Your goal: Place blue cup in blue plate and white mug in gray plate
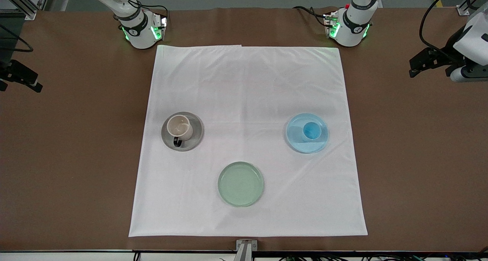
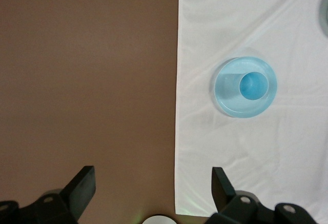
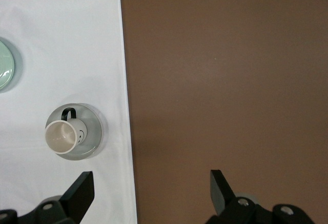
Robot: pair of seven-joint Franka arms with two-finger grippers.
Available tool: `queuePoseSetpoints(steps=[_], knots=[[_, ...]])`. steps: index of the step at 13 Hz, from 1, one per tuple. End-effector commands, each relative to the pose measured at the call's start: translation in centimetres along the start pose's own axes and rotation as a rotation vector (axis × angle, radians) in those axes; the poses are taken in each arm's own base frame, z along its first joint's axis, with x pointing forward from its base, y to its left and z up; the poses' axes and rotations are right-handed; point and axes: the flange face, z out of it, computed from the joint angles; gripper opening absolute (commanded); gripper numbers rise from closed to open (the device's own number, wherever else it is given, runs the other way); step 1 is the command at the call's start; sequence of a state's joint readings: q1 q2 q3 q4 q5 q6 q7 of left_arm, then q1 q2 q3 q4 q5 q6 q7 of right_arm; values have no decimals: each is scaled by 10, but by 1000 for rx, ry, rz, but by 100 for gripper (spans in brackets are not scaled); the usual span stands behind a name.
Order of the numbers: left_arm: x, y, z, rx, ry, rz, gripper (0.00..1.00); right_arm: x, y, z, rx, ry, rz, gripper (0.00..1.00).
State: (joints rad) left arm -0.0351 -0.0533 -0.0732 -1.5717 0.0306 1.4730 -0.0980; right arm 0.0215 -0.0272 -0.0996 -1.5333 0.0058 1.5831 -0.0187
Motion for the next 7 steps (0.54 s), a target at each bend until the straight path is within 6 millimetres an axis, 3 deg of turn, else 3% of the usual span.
queuePoseSetpoints(steps=[1, 7], knots=[[-4, -1, -7, -16, 18, 11, 100, 5, 2, -3, -14, 3, 3, 100], [-5, 2, -6, -29, 11, -26, 100, 5, 1, -3, -6, 3, 3, 100]])
